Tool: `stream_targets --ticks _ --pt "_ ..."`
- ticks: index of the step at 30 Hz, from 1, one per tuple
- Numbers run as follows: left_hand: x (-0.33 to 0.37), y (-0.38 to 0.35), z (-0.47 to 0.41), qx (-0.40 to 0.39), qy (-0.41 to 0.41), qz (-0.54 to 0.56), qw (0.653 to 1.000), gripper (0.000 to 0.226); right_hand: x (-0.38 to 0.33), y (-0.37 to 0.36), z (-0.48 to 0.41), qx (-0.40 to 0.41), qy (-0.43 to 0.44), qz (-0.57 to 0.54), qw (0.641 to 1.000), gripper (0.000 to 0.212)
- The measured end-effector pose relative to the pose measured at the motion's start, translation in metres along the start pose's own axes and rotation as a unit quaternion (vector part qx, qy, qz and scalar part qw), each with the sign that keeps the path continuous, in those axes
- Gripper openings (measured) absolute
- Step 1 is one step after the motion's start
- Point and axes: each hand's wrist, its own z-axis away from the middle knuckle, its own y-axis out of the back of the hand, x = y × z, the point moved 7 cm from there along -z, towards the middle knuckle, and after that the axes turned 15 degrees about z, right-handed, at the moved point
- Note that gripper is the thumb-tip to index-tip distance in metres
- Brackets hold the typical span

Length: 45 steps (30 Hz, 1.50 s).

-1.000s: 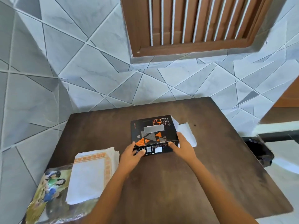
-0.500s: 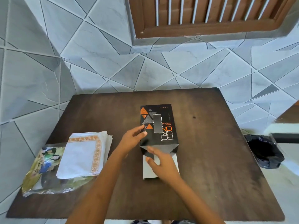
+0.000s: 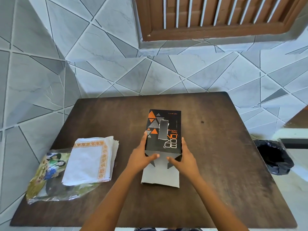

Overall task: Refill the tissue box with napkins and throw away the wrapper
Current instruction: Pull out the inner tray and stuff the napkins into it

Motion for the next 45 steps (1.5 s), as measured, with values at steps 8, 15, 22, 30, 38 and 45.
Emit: stream_targets --ticks 8,15,22,30,38,45 --pt "0.016 0.055 -0.004 0.031 -0.035 -0.007 0.999 0.063 -0.026 0.039 -0.006 0.069 0.016 -0.071 0.995 0.053" --pt "0.081 0.126 -0.014 0.021 -0.076 -0.118 0.99 0.028 -0.076 0.095 -0.018 0.079 0.085 -0.033 0.993 0.029" --pt "0.079 0.146 -0.033 0.035 -0.09 0.065 0.993 0.019 -0.07 0.109 -0.037 0.169 0.027 -0.103 0.98 0.033" --pt "0.089 0.137 -0.033 0.232 -0.185 -0.127 0.947 0.014 -0.1 0.104 -0.03 0.313 0.104 0.169 0.929 0.02" --pt "0.058 0.115 -0.038 0.052 -0.115 0.026 0.992 0.041 -0.09 0.08 -0.028 0.096 0.125 -0.036 0.987 0.044" --pt "0.055 0.12 -0.026 -0.071 -0.097 0.193 0.974 0.037 -0.093 0.072 -0.026 -0.093 0.118 -0.153 0.977 0.073"
